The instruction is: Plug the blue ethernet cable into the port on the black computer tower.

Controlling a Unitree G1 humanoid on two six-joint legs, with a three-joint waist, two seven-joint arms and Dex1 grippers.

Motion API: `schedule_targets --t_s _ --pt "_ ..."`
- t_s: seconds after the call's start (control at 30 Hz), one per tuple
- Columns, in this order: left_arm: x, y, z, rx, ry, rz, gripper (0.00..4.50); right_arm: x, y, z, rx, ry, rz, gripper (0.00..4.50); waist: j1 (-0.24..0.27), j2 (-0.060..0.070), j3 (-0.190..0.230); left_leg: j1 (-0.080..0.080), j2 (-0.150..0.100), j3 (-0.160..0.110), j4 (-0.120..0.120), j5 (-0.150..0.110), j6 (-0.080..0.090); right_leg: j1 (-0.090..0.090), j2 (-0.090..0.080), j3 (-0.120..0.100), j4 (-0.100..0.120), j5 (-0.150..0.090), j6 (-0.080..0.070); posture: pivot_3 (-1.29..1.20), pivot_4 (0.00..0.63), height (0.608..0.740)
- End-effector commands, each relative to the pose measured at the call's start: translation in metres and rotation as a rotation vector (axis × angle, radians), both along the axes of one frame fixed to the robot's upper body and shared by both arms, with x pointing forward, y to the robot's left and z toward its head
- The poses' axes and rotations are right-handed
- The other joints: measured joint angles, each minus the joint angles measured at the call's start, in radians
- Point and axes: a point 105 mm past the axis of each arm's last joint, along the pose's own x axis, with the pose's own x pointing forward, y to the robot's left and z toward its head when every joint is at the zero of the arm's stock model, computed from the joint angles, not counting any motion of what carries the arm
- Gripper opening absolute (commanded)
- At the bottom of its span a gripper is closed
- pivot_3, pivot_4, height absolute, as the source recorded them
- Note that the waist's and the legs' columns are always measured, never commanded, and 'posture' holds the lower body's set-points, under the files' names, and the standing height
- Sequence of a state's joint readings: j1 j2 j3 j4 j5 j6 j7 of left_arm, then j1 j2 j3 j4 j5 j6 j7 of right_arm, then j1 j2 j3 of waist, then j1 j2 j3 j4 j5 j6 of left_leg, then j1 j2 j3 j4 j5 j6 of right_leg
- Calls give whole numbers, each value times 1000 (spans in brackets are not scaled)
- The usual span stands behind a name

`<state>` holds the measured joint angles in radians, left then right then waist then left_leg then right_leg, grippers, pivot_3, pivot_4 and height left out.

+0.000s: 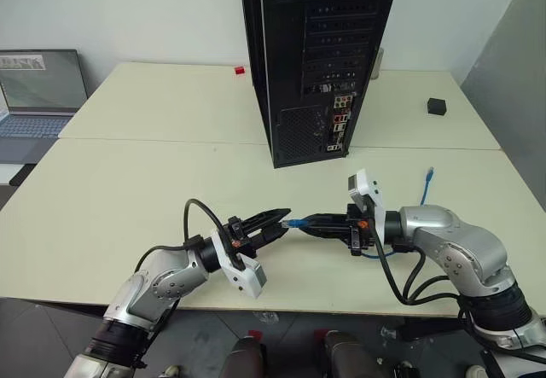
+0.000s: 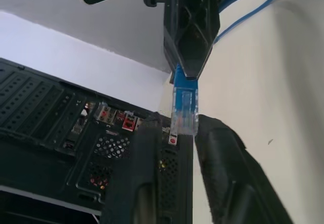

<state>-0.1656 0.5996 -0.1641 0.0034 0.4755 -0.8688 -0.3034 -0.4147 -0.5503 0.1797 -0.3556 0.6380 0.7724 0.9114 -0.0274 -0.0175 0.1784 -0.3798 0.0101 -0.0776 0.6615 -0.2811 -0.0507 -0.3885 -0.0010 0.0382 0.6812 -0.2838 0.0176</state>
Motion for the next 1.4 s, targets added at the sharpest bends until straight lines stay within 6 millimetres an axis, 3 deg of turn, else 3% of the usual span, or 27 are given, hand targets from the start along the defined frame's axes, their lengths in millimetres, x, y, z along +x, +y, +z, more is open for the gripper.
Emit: schedule_targets --t_s 0.03,0.23,0.37,0.5,0.63,0.9,1.4 --pt "3 3 9 -83 61 29 2088 4 -11 13 4 -57 -33 0 0 0 0 0 0 0 0 0 0 0 0 0 0 0 0 0 150 740" --pt "13 6 14 -342 439 124 3136 31 -49 37 45 -186 -329 0 -1 0 0 0 0 0 0 0 0 0 0 0 0 0 0 0 150 740" --pt "30 -1 33 -587 645 191 3136 53 -54 53 75 -327 -577 0 -2 0 0 -1 0 0 1 0 0 0 0 0 1 0 0 0 150 740" --pt "40 -5 43 -696 747 238 3136 70 -51 57 93 -375 -782 0 -7 0 0 0 0 0 0 0 0 -1 2 0 1 0 0 0 150 740" --pt "52 -8 55 -759 791 280 3136 80 -41 55 113 -370 -910 0 -5 0 0 -1 0 0 0 0 -1 -1 2 1 1 0 0 0 150 740" --pt "64 -10 62 -758 804 342 3136 107 -42 55 131 -365 -1117 0 -4 0 0 -1 -1 0 0 1 -1 -1 2 2 1 0 0 0 150 740" --pt "60 -18 70 -786 814 326 3136 132 -35 53 158 -327 -1182 0 -5 0 0 -1 0 0 0 0 -1 -1 2 2 1 0 0 0 150 740"
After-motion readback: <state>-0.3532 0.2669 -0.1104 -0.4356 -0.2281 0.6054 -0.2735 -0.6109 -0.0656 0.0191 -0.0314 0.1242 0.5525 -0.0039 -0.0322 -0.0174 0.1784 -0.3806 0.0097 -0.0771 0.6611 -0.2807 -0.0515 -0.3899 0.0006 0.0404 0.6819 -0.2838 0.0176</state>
